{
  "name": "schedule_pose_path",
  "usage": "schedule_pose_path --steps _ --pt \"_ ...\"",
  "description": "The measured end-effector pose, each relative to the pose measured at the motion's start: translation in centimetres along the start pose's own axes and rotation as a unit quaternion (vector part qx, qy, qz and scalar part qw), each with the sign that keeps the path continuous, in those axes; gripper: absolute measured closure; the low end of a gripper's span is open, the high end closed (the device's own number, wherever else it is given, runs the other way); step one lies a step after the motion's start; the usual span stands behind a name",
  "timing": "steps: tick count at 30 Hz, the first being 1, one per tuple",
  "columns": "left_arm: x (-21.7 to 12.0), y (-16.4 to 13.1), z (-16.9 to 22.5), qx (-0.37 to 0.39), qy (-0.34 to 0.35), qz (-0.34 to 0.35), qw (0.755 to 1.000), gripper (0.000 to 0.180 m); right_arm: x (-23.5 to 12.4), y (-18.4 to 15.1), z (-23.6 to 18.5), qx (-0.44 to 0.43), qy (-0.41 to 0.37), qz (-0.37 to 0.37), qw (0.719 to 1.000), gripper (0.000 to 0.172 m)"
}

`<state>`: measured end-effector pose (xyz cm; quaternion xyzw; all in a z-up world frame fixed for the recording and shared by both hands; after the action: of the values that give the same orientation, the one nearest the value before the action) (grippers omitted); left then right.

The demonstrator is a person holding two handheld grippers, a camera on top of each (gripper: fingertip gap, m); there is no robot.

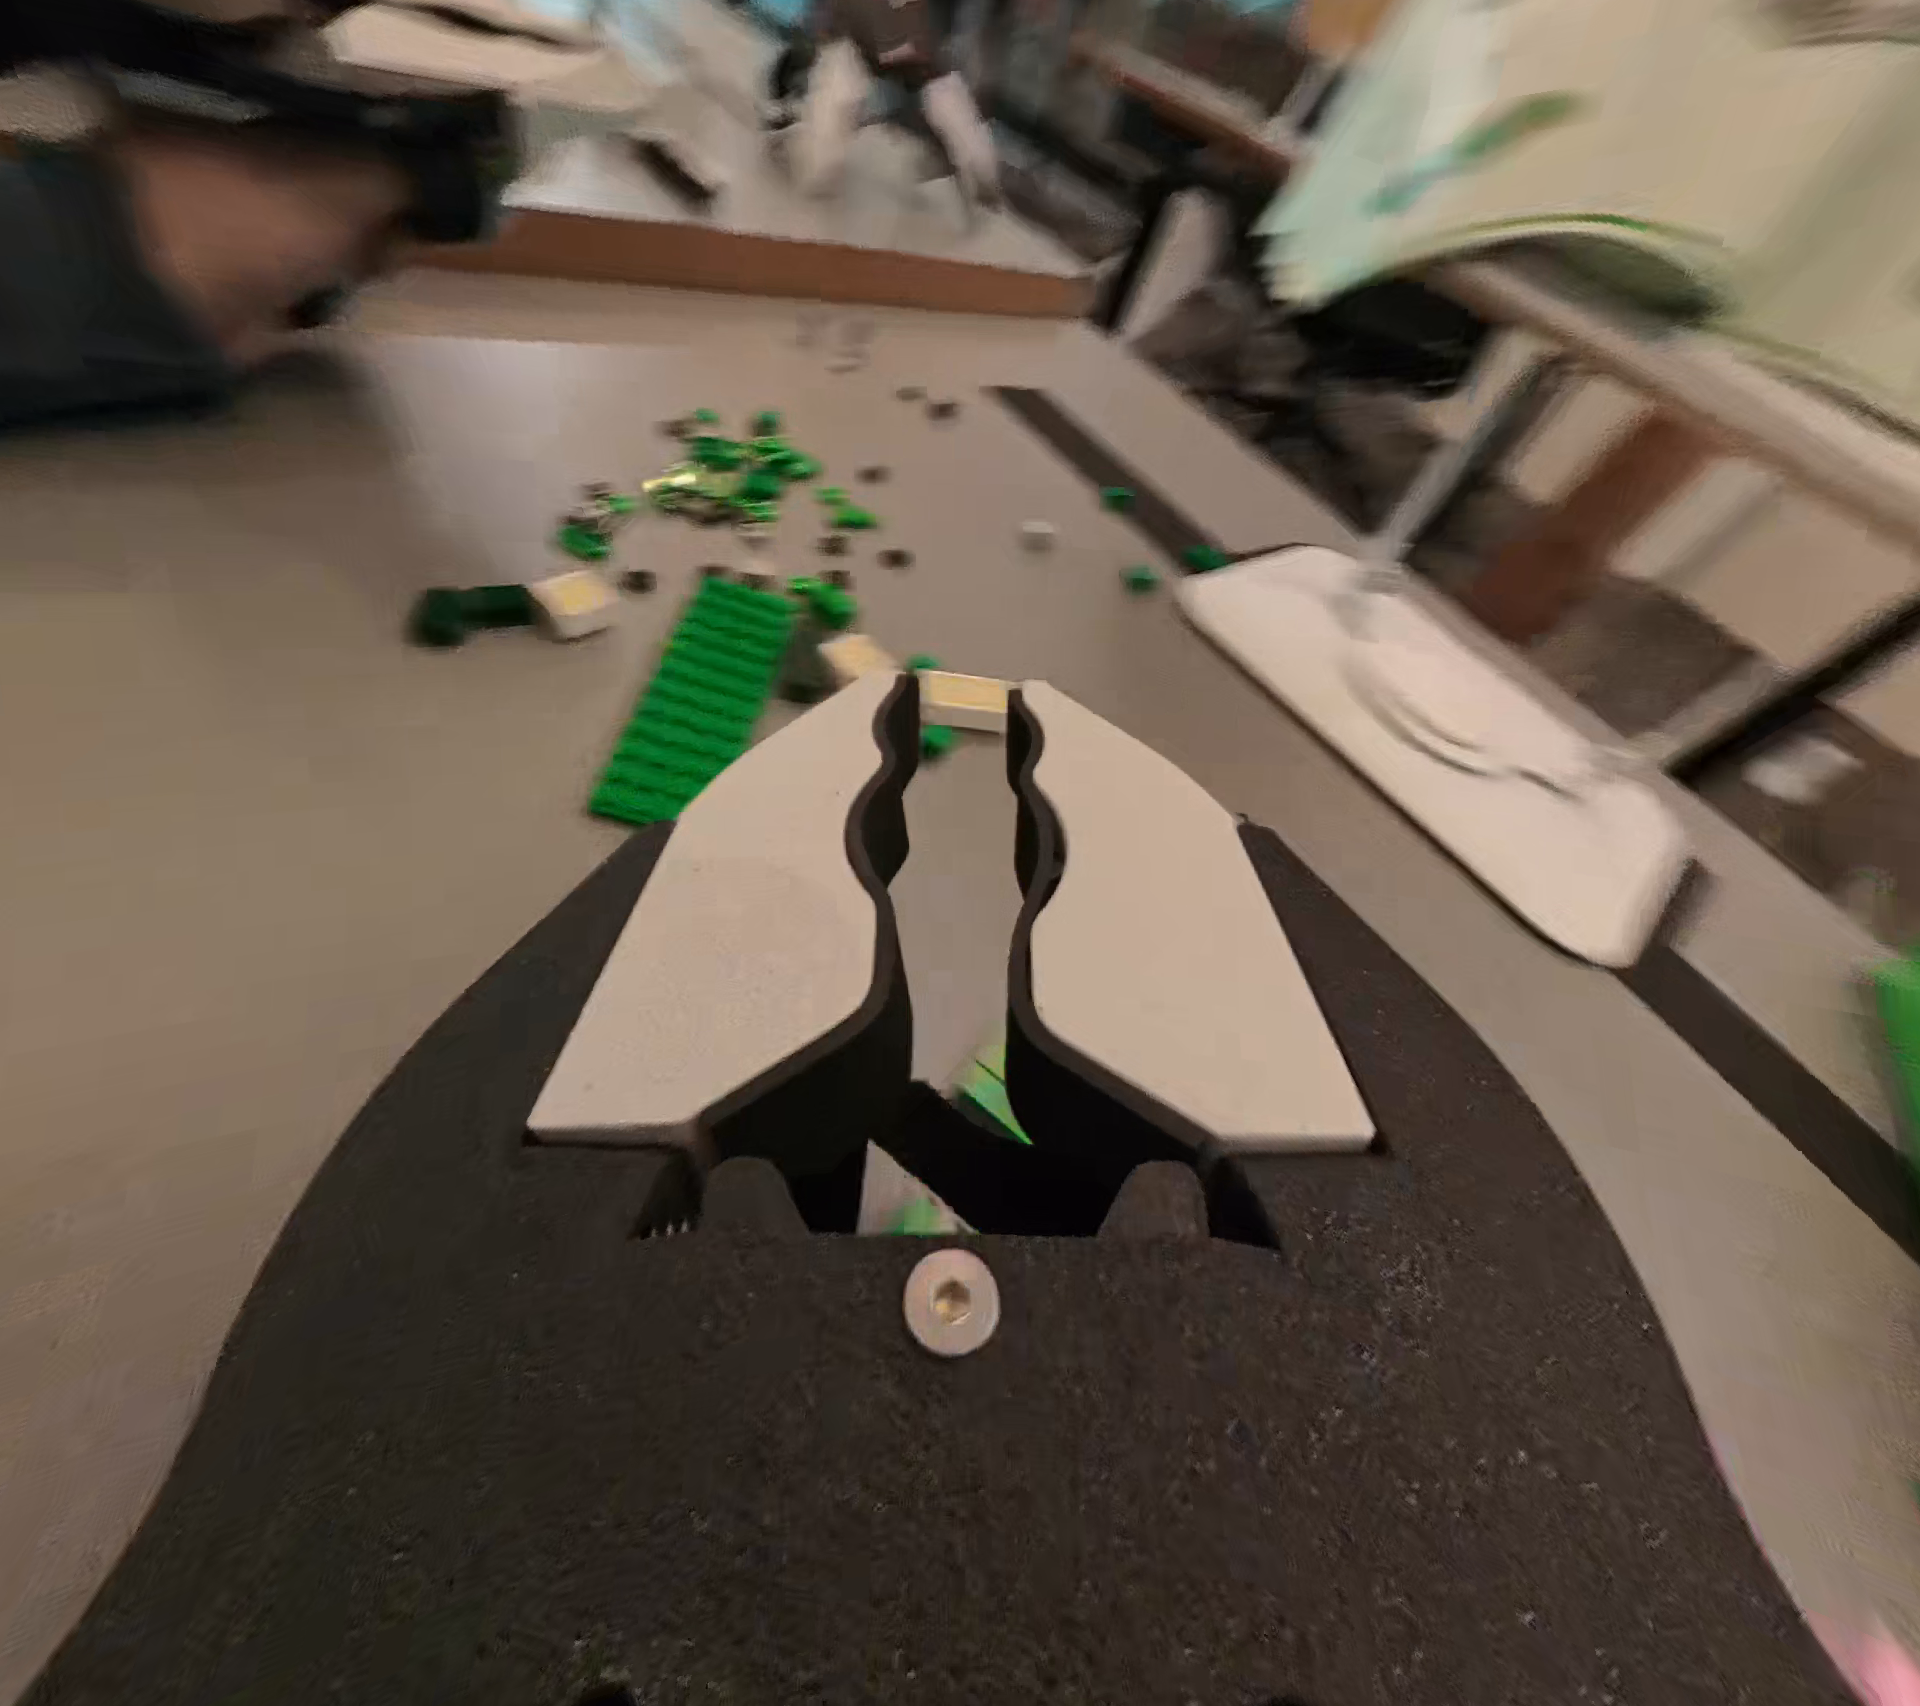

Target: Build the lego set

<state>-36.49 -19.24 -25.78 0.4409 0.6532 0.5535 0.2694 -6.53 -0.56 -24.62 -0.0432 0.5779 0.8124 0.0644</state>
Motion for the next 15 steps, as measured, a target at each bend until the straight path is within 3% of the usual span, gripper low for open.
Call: schedule_pose_path --steps 3,6,8,12,15 --pt "-0.4 -0.1 -0.9 0.011 0.013 -0.002 1.000 0.180 4.3 1.8 -1.3 -0.032 0.111 -0.065 0.991 0.157" --pt "-0.3 -0.2 -0.8 0.009 0.002 0.007 1.000 0.180 8.4 2.7 -0.8 -0.068 0.173 -0.107 0.977 0.164" --pt "-0.2 -0.2 -0.7 0.006 -0.011 0.009 1.000 0.180 11.6 2.5 0.2 -0.074 0.215 -0.173 0.958 0.163" --pt "0.0 -0.3 -0.5 0.012 -0.028 0.006 1.000 0.180 17.1 2.0 2.4 -0.033 0.260 -0.256 0.930 0.159" --pt "0.1 -0.3 -0.3 0.014 -0.037 0.006 0.999 0.180 19.7 1.7 3.2 -0.083 0.277 -0.289 0.913 0.159"
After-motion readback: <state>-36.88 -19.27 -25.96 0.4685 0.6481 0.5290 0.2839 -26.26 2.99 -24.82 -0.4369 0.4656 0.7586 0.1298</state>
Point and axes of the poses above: each gripper's, where its closed fingertips meet, x out along the fingers, y out of its top, z = x × y across the jaws, the point moved 10 cm from there along -x, back along the fingers, and after that the axes turned 5 degrees about z, right-handed, at the moved point
